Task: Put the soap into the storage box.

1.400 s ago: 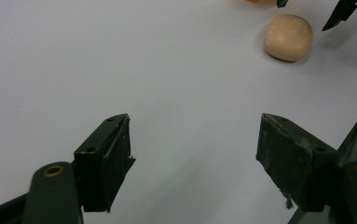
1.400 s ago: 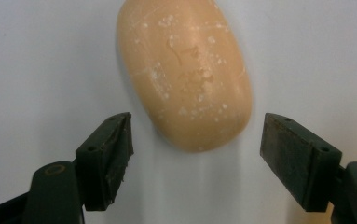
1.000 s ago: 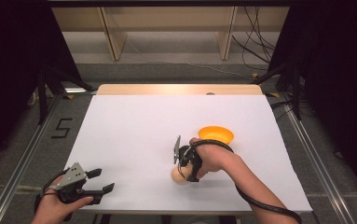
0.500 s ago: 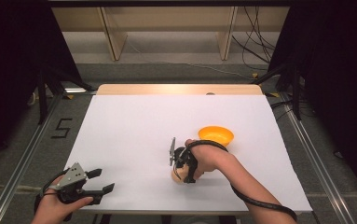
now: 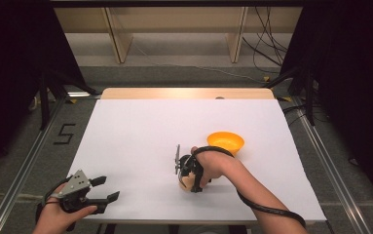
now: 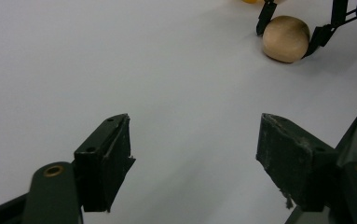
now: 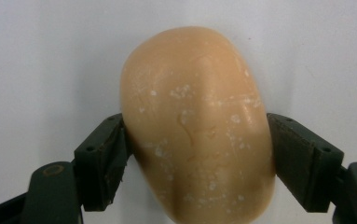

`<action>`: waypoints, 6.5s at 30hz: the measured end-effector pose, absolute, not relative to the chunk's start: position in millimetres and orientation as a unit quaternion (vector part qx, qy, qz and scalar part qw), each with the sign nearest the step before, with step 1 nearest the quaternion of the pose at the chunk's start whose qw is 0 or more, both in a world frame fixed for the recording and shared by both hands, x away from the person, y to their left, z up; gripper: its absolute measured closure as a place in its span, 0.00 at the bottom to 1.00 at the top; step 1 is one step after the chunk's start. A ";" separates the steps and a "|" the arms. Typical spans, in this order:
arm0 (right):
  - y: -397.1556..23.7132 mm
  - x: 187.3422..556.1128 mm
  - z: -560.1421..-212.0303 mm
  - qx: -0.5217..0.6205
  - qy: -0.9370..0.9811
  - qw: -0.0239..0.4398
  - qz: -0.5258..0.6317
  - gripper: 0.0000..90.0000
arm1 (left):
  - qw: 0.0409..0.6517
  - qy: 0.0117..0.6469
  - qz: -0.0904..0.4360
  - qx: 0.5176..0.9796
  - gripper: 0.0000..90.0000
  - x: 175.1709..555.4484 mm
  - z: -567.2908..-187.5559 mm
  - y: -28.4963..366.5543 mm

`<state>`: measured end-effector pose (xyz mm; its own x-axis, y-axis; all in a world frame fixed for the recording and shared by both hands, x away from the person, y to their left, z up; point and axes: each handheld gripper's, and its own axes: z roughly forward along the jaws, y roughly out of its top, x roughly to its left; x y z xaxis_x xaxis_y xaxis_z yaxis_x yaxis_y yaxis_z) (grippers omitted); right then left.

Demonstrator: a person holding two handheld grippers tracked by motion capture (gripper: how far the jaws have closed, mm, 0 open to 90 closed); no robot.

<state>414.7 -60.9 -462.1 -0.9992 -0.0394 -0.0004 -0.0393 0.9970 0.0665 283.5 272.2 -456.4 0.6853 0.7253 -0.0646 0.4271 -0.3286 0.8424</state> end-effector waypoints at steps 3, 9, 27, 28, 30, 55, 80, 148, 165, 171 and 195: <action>-60.4 414.0 -461.3 0.002 -0.999 0.003 -0.032 0.31 | 0.452 0.361 0.166 0.799 0.29 283.3 -456.3 272.2; -60.2 416.8 -460.3 -0.012 -0.998 0.007 -0.061 0.36 | 0.451 0.361 0.166 0.799 0.29 283.3 -456.3 272.2; -64.2 417.1 -457.9 -0.094 -0.995 0.023 -0.040 0.37 | 0.451 0.361 0.166 0.799 0.29 283.3 -456.3 272.4; -64.7 416.8 -457.3 -0.097 -0.994 0.024 -0.040 0.37 | 0.452 0.360 0.164 0.800 0.29 283.5 -456.2 272.6; -65.1 417.4 -455.3 -0.097 -0.994 0.021 -0.053 0.37 | 0.452 0.360 0.164 0.799 0.29 283.5 -456.4 272.4; -90.6 413.3 -442.5 -0.131 -0.990 0.024 -0.033 0.37 | 0.453 0.367 0.159 0.797 0.29 282.3 -456.5 271.4; -114.9 413.1 -434.3 -0.146 -0.988 0.024 -0.031 0.37 | 0.451 0.366 0.160 0.798 0.29 282.9 -456.8 271.4; -169.9 422.7 -419.7 -0.189 -0.981 0.010 -0.037 0.37 | 0.449 0.364 0.163 0.800 0.29 283.2 -456.8 271.7; -182.5 427.4 -413.7 -0.204 -0.978 0.011 -0.031 0.37 | 0.448 0.363 0.163 0.801 0.29 283.1 -456.6 271.9; -185.2 428.3 -411.7 -0.210 -0.977 0.008 -0.032 0.37 | 0.448 0.363 0.164 0.800 0.29 283.2 -456.7 272.0; -193.7 435.2 -402.0 -0.213 -0.976 -0.002 -0.031 0.37 | 0.448 0.364 0.166 0.800 0.29 282.9 -456.2 271.9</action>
